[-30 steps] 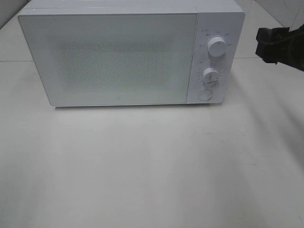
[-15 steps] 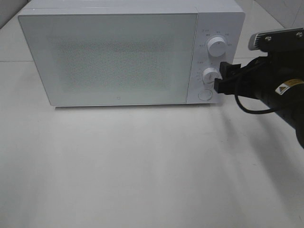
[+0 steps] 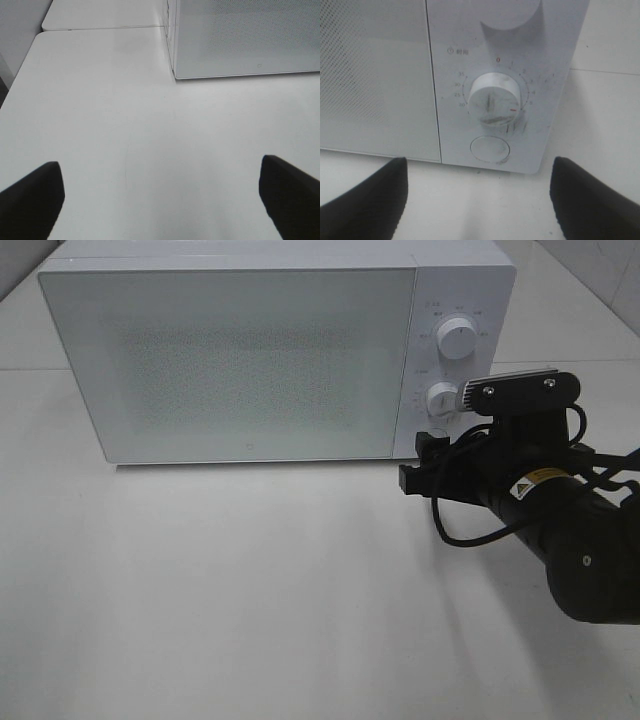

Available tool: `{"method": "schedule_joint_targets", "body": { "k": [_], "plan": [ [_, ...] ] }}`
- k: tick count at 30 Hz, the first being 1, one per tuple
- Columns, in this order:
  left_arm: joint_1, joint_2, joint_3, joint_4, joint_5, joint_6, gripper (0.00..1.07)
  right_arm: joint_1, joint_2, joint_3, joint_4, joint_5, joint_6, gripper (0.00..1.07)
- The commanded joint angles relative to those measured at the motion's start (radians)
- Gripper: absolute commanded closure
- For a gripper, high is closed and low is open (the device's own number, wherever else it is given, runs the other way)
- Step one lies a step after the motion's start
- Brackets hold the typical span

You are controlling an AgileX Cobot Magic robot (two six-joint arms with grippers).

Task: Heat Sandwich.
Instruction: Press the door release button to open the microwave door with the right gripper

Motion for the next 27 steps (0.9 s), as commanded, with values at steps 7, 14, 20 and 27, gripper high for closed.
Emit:
{"method": "schedule_joint_targets", "body": {
  "k": [7,14,20,27],
  "plan": [
    [0.003,-0.029,0.003,0.000,-0.013,-0.003,0.03,0.012,0.008,0.003,0.017,-0.013,0.026,0.31],
    [0.003,-0.029,0.003,0.000,-0.013,-0.003,0.03,0.012,0.008,0.003,0.017,-0.013,0.243,0.31],
    [0.003,-0.029,0.003,0.000,-0.013,-0.003,0.03,0.012,0.008,0.003,0.017,0.000,0.649,0.31],
    [0.003,-0.029,0.003,0.000,-0.013,-0.003,0.03,0.012,0.008,0.003,0.013,0.020,1.075,0.31]
  ]
}}
